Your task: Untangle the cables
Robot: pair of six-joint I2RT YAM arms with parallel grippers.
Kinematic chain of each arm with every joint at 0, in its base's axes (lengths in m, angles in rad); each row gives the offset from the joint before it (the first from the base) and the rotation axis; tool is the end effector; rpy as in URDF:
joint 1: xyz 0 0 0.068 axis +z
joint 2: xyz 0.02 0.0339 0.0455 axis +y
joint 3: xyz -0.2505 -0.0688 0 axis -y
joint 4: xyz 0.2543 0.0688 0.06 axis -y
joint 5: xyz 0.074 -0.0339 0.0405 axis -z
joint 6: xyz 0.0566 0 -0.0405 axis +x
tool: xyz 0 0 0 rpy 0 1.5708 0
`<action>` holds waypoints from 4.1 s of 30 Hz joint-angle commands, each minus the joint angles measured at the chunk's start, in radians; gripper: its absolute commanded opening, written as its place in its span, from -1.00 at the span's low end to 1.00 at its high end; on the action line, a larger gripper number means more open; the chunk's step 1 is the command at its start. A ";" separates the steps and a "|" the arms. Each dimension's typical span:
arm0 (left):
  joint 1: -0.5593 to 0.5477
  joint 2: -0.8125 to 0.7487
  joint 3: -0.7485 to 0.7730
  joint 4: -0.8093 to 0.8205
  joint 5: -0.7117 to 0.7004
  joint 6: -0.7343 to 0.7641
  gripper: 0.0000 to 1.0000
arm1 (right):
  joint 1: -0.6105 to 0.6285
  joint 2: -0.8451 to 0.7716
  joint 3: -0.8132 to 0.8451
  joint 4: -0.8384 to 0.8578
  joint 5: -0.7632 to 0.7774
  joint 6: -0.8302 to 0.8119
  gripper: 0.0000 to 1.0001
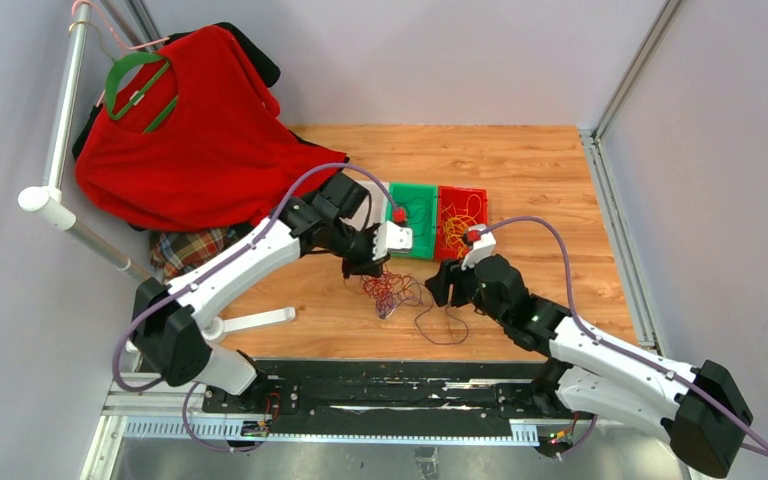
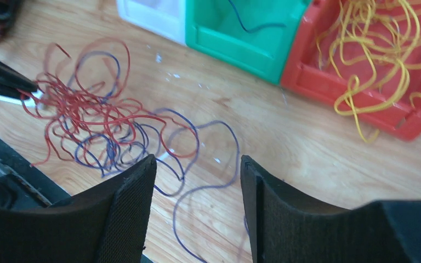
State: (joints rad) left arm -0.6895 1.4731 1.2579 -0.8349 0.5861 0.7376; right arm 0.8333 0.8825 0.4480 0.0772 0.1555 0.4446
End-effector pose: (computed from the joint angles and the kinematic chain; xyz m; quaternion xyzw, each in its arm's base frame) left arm 0.2247 -0.2259 0.2620 0.6617 0.6507 -0.2731 0.2531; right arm 0.1669 0.1706 0.2089 -0.1147 0.8122 0.2878 0.4944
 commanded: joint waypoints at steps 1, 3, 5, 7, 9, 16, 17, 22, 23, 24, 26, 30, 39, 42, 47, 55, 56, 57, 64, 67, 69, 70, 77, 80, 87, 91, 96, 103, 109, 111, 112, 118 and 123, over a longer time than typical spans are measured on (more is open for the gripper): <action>-0.004 -0.083 0.019 -0.065 -0.029 -0.110 -0.99 | 0.053 0.020 0.091 0.087 -0.037 -0.018 0.20; -0.004 -0.116 0.018 -0.065 -0.034 -0.146 -0.99 | 0.090 0.043 0.122 0.116 -0.043 -0.032 0.26; -0.004 -0.141 0.024 -0.064 -0.048 -0.184 -0.99 | 0.132 0.077 0.151 0.144 -0.051 -0.046 0.28; -0.004 -0.160 0.033 -0.070 -0.055 -0.209 -0.99 | 0.177 0.121 0.184 0.161 -0.047 -0.064 0.29; -0.004 -0.176 0.043 -0.079 -0.049 -0.233 -0.99 | 0.213 0.179 0.223 0.168 -0.032 -0.080 0.31; -0.004 -0.222 0.095 -0.144 -0.006 -0.265 -0.99 | 0.240 0.281 0.237 0.253 0.005 -0.079 0.28; -0.004 -0.226 0.108 -0.160 0.002 -0.265 -0.99 | 0.240 0.290 0.236 0.262 0.007 -0.078 0.26; -0.004 -0.239 0.201 -0.249 0.054 -0.247 -0.99 | 0.240 0.334 0.221 0.282 0.059 -0.063 -0.06; -0.004 -0.240 0.225 -0.266 0.058 -0.245 -0.99 | 0.239 0.338 0.207 0.288 0.075 -0.057 -0.10; -0.004 -0.243 0.248 -0.284 0.062 -0.240 -0.99 | 0.237 0.341 0.193 0.295 0.087 -0.055 -0.14; -0.004 -0.251 0.296 -0.317 0.069 -0.227 -0.99 | 0.231 0.347 0.152 0.309 0.112 -0.037 -0.19; -0.004 -0.269 0.397 -0.337 0.054 -0.215 -0.99 | 0.211 0.349 0.080 0.334 0.128 0.003 -0.21; -0.004 -0.238 0.716 -0.335 -0.050 -0.193 -0.99 | 0.196 0.346 -0.024 0.378 0.134 0.056 -0.20; -0.004 -0.204 0.831 -0.334 -0.138 -0.172 -0.99 | 0.197 0.339 -0.041 0.380 0.137 0.065 -0.19; -0.004 -0.155 0.992 -0.239 -0.337 -0.166 -0.99 | 0.196 0.333 -0.060 0.383 0.141 0.072 -0.18; -0.004 -0.265 0.838 0.231 -0.548 -0.144 -0.99 | 0.196 0.348 -0.074 0.368 0.143 0.080 -0.18; -0.004 -0.265 0.843 0.259 -0.562 -0.141 -0.99 | 0.196 0.346 -0.078 0.366 0.143 0.082 -0.18; -0.004 -0.261 0.853 0.276 -0.570 -0.133 -0.99 | 0.196 0.343 -0.081 0.364 0.146 0.082 -0.18; -0.004 -0.272 0.815 0.506 -0.708 -0.144 -0.98 | 0.197 0.288 -0.037 0.270 0.187 0.051 -0.12; -0.004 -0.290 0.776 0.451 -0.691 -0.162 -0.96 | 0.198 0.241 -0.001 0.244 0.182 0.022 -0.02; -0.004 -0.324 0.695 0.384 -0.688 -0.187 -0.96 | 0.198 0.221 0.028 0.234 0.165 0.000 0.05; -0.004 -0.352 0.632 0.364 -0.687 -0.190 -0.96 | 0.198 0.219 0.044 0.228 0.157 -0.012 0.08; -0.003 -0.575 0.103 0.409 -0.886 -0.133 -0.99 | 0.198 0.324 0.143 0.229 0.109 -0.060 0.18; -0.001 -0.626 0.002 0.406 -0.967 -0.121 -0.99 | 0.198 0.436 0.199 0.255 0.077 -0.069 0.21; 0.068 -0.683 -0.133 0.338 -1.074 -0.138 -0.96 | 0.196 0.737 0.356 0.295 0.017 -0.087 0.19; 0.165 -0.737 -0.255 0.321 -1.038 -0.152 -0.97 | 0.186 0.844 0.418 0.305 0.017 -0.090 0.12; 0.313 -0.775 -0.433 0.360 -0.956 -0.134 -0.99 | 0.160 0.847 0.368 0.337 0.029 -0.070 -0.41; 0.477 -0.676 -0.582 0.447 -0.808 -0.090 -0.95 | 0.128 0.632 0.160 0.307 0.091 -0.070 -0.99; 0.479 -0.507 -0.583 0.421 -0.713 -0.050 0.05 | 0.095 0.407 0.013 0.200 0.173 -0.060 -0.99; 0.479 -0.456 -0.543 0.357 -0.629 -0.045 0.54 | 0.087 0.341 -0.009 0.194 0.176 -0.063 -0.99; 0.478 -0.436 -0.518 0.326 -0.565 -0.045 0.63 | 0.087 0.327 -0.009 0.188 0.180 -0.067 -0.99; 0.471 -0.340 -0.438 0.221 -0.242 0.055 0.72 | 0.086 0.327 0.040 0.165 0.175 -0.069 -0.76; 0.461 -0.172 -0.422 0.273 -0.245 0.140 0.65 | 0.086 0.343 0.064 0.175 0.162 -0.062 -0.64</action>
State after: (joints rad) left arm -0.2241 1.1851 0.8181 -0.5728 0.2565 0.7902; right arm 0.9306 1.2160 0.4736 0.2577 0.3069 0.3771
